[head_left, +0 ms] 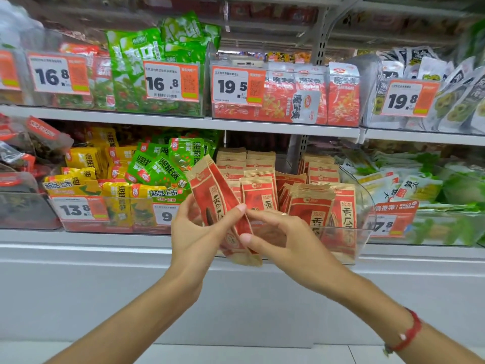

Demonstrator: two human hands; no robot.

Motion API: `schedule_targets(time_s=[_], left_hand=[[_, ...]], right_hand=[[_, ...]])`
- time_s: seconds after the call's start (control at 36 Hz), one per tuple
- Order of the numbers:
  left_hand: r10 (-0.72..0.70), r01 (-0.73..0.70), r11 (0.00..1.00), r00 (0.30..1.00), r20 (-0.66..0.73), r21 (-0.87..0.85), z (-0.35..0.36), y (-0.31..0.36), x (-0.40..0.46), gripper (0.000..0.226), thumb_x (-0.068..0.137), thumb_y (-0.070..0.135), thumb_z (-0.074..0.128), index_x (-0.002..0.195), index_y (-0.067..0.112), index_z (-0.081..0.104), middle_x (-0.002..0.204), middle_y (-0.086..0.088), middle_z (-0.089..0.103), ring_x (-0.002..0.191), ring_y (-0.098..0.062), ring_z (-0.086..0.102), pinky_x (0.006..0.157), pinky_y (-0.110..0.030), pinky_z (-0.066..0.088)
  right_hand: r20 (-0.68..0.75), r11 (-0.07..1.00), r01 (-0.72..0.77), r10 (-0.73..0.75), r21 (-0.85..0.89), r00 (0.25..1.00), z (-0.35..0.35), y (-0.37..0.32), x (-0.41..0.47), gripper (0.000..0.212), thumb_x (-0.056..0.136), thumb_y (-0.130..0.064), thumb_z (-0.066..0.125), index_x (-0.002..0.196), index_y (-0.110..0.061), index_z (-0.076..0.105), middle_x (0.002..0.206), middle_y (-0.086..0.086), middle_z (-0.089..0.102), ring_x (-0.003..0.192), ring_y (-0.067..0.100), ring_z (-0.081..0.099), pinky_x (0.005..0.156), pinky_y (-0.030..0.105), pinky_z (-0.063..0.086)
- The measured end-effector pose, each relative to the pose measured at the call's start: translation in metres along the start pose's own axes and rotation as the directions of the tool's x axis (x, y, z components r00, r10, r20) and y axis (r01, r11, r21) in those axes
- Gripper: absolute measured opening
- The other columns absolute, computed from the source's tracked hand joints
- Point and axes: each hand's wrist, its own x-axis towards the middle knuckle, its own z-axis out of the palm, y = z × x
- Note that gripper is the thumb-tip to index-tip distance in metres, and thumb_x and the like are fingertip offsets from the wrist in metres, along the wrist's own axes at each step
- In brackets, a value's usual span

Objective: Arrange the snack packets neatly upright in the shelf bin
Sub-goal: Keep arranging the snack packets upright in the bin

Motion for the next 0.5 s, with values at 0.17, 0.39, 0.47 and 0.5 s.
schedule_targets(time_s=[0.17,0.39,0.47,0.5], left_hand=[[-0.084,0.081,0.996,0.981,0.176,0.019,-0.004,0.005,-0.001,0.059,0.058,0.046,0.084,0.11,0.026,0.066,0.095,0.014,0.074,0.087,0.004,0.068,0.082,-0.021,0.053],[-0.124,0.137,0.99,0.936,0.328,-0.017,-0.011,0.002,0.006,0.033,0.084,0.026,0.066,0.116,0.02,0.064,0.108,0.006,0.073,0.094,-0.004,0.069,0.076,-0.017,0.052],[-0.064,0.057,0.998,0.965,0.255,0.035,-0.009,-0.002,0.005,0.034,0.078,0.027,0.072,0.111,0.022,0.065,0.103,0.007,0.074,0.096,-0.009,0.07,0.081,-0.027,0.053],[-0.045,0.039,0.999,0.978,0.204,0.036,-0.008,-0.003,0.005,0.033,0.077,0.027,0.074,0.109,0.022,0.066,0.101,0.008,0.074,0.096,-0.009,0.069,0.082,-0.028,0.053]], right_hand=[[-0.15,0.981,-0.067,0.095,0.182,0.984,-0.015,-0.003,0.005,0.024,0.088,-0.019,0.065,0.108,-0.031,0.07,0.093,-0.01,0.075,0.081,0.007,0.071,0.06,0.022,0.057],[0.085,0.864,-0.303,0.295,0.403,0.952,-0.041,0.008,0.01,0.028,0.082,-0.028,0.065,0.109,-0.029,0.066,0.091,-0.002,0.076,0.082,0.009,0.072,0.062,0.017,0.052],[0.056,0.901,-0.294,0.292,0.318,0.955,-0.042,0.011,0.011,0.023,0.091,-0.019,0.06,0.11,-0.029,0.066,0.093,-0.006,0.076,0.083,0.011,0.072,0.065,0.021,0.056],[-0.01,0.917,-0.27,0.286,0.294,0.958,-0.04,0.011,0.012,0.021,0.091,-0.021,0.06,0.108,-0.034,0.065,0.094,-0.009,0.075,0.086,0.01,0.071,0.07,0.023,0.058]])
